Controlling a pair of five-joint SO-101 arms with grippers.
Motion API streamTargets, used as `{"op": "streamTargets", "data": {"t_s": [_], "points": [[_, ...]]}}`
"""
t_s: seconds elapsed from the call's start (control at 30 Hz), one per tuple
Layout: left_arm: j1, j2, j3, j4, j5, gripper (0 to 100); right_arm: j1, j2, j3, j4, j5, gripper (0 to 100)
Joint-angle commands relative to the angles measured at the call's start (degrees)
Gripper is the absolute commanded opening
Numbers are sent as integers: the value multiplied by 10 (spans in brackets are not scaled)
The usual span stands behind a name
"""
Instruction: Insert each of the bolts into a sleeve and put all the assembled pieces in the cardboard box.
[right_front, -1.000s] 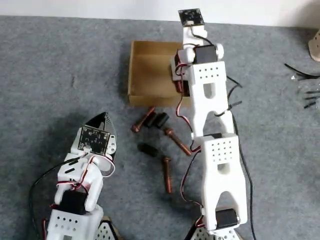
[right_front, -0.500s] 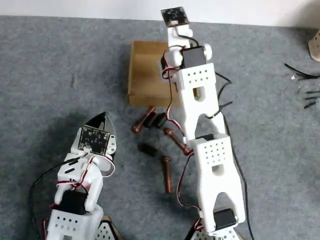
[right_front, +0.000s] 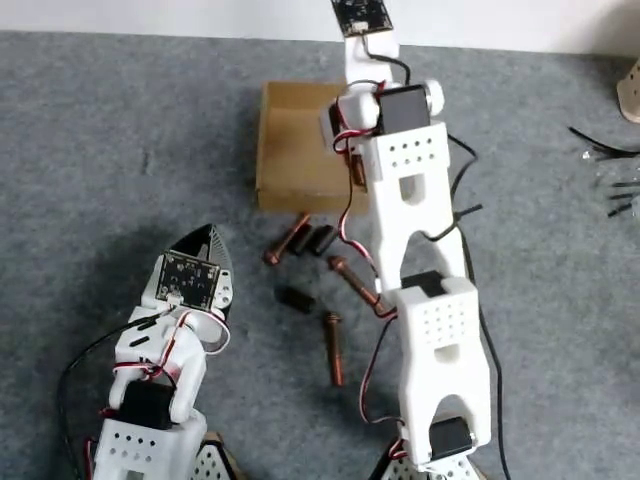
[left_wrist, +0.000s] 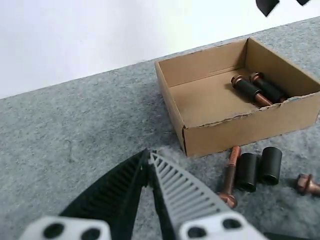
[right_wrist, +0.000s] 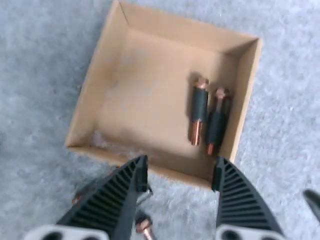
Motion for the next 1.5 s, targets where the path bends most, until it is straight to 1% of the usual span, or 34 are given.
{"op": "streamTargets", "data": {"t_s": [0.0,0.27,0.33,0.47,0.63,0.83,0.97,1.07,1.23,1.47], "points": [[7,0,13,-14,-3,7,-16,-92,65,13,1,185],[7,0,13,-14,-3,7,-71,-210,282,8,7,197],[7,-1,13,-14,-3,7,-84,-227,325,0,17,214],[4,-3,13,-14,-3,7,-104,-262,432,-42,40,217],[-22,-6,12,-14,1,7,-139,-316,625,-156,87,217],[-22,-6,12,-14,1,7,-176,-389,868,-328,143,217],[-22,-6,11,-14,1,7,-189,-404,983,-405,168,217],[-22,-6,11,-14,1,7,-201,-404,1031,-418,175,217],[-22,-6,11,-14,1,7,-234,-403,1039,-419,175,217],[-21,-6,11,-14,2,7,-233,-402,1060,-501,178,217]]}}
